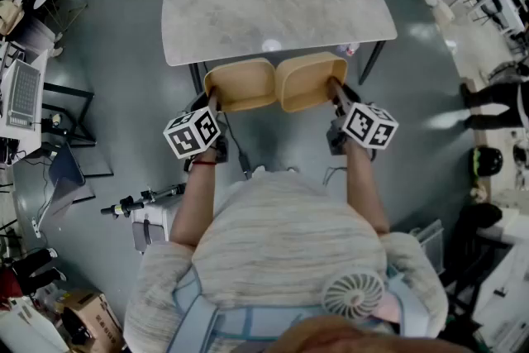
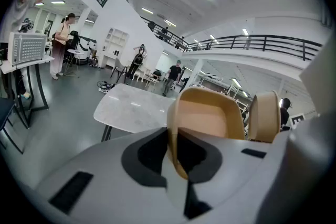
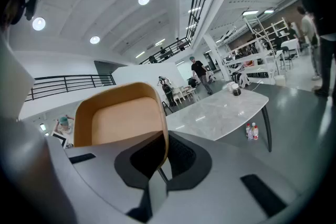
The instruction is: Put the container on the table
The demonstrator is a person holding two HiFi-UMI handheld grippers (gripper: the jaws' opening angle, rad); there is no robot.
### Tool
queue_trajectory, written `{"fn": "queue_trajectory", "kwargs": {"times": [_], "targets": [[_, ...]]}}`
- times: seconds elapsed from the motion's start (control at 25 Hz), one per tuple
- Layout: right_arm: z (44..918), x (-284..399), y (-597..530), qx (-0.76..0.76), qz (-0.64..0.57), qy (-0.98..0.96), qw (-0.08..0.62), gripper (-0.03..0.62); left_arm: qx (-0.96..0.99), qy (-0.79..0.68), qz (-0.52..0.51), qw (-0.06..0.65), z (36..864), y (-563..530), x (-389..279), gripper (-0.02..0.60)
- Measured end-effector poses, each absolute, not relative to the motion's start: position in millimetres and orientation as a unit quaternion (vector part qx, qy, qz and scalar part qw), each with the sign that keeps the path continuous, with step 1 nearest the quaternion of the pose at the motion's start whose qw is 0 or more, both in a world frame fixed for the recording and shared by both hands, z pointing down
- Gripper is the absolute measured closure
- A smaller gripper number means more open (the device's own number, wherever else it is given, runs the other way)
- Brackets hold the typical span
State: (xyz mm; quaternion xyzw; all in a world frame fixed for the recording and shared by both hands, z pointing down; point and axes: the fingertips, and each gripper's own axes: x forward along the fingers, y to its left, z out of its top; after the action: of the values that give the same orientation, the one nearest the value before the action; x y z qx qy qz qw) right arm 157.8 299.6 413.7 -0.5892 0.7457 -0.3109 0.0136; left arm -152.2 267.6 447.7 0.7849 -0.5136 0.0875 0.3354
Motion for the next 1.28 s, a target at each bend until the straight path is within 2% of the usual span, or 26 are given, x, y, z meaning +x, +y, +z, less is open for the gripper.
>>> {"fn": "queue_trajectory", "kwargs": {"times": [0.48,0.76,1.28], "targets": [[417.8,155.8,289.1,-0.584,-0.315,0.748,0.013,0.586,0.783,-0.513,0.092,0.340,454.8,257.0,-150.7,0.549],[410.3,151.3,282.2,-0.582,-0.315,0.749,0.036,0.586,0.782,-0.512,0.094,0.342,456.4,250.0,-153.2,0.549],[419.2,142.7,270.8,-0.590,-0.317,0.743,0.010,0.586,0.779,-0.513,0.098,0.347,462.7,235.6,-163.9,0.549]]}}
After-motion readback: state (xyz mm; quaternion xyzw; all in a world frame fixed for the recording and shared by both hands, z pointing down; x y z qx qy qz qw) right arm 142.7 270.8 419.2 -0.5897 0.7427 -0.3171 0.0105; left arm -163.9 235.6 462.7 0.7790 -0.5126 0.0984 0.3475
